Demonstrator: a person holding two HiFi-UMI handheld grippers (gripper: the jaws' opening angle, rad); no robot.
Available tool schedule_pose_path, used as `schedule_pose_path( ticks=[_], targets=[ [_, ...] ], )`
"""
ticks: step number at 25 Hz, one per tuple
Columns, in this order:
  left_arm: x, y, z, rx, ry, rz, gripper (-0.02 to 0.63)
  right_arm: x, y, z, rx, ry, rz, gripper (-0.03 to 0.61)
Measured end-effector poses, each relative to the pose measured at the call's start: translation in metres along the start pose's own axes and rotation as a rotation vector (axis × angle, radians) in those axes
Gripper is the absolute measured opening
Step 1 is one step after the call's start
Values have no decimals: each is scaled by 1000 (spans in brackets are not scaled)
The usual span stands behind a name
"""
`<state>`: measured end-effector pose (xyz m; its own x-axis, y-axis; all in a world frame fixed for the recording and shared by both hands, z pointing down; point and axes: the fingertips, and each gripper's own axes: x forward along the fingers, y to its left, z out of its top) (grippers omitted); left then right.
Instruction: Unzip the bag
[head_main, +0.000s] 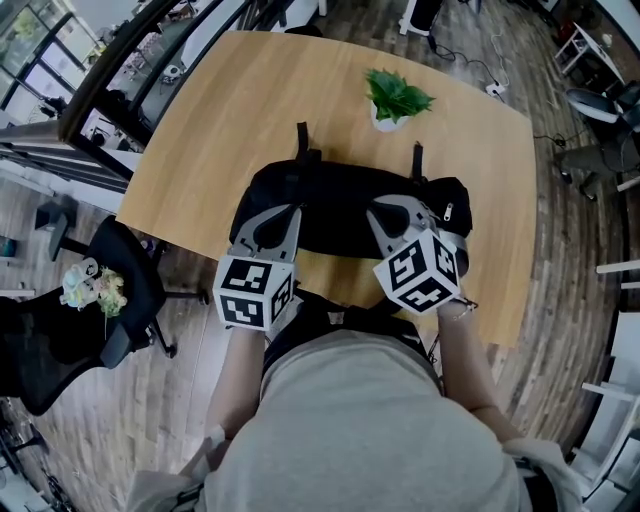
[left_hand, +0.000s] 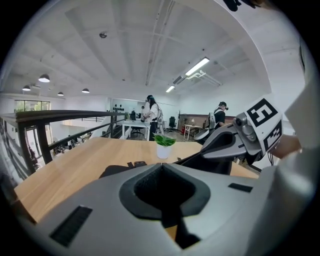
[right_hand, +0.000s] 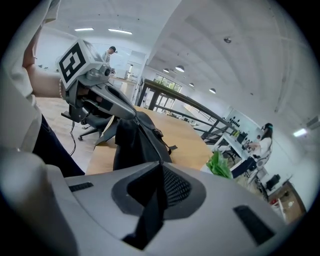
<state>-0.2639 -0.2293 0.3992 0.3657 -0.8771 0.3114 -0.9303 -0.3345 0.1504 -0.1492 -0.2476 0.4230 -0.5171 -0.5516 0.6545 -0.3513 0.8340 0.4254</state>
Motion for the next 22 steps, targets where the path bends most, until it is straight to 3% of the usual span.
schedule_pose_path(
  ticks=[6,14,18,22],
  targets=[
    [-7,19,-3,5,5,-4,21,3,-1,0,22,12,-33,29],
    [-20,60,-12,-24,11,74,20,3,-6,0,49,29,-67,29],
    [-22,65,-12,-35,6,61,23,3,-9,-1,68,26,-79,31],
    [-20,66,-12,0,21,65,23,4,-9,0,85,23,-87,32]
  ],
)
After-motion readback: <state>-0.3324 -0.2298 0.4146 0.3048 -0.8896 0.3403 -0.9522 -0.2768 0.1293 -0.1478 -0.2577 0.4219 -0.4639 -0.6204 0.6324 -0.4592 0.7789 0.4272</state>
